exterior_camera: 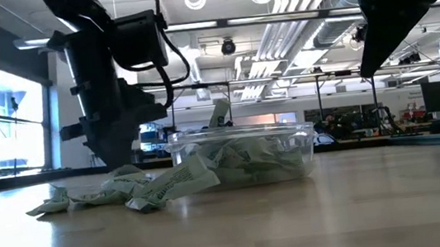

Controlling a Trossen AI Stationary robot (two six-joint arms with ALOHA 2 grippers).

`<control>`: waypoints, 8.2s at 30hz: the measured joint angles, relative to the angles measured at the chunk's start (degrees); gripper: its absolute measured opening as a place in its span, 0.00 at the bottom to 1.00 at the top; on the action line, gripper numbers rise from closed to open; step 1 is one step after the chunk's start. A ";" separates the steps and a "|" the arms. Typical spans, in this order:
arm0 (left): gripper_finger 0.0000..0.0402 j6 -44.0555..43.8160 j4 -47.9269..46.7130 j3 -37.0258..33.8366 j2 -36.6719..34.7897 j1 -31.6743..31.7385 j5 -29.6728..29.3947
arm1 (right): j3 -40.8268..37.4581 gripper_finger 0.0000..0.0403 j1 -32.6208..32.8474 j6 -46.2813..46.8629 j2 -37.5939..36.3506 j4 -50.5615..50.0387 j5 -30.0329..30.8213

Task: Pick and place Stevia / Truvia into bins
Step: Put the stevia packet into the transparent bin

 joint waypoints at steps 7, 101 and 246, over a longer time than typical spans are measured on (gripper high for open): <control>0.07 10.82 -3.66 8.10 -1.21 5.08 0.20 | 0.00 0.33 -0.02 5.50 -1.70 -0.44 6.37; 0.45 52.22 -30.63 39.56 16.50 8.34 12.40 | -0.02 0.33 -1.40 4.27 -20.24 -14.77 11.87; 0.16 35.21 9.74 24.97 7.74 -8.57 12.01 | 0.00 0.33 6.91 13.73 -19.02 -17.53 2.87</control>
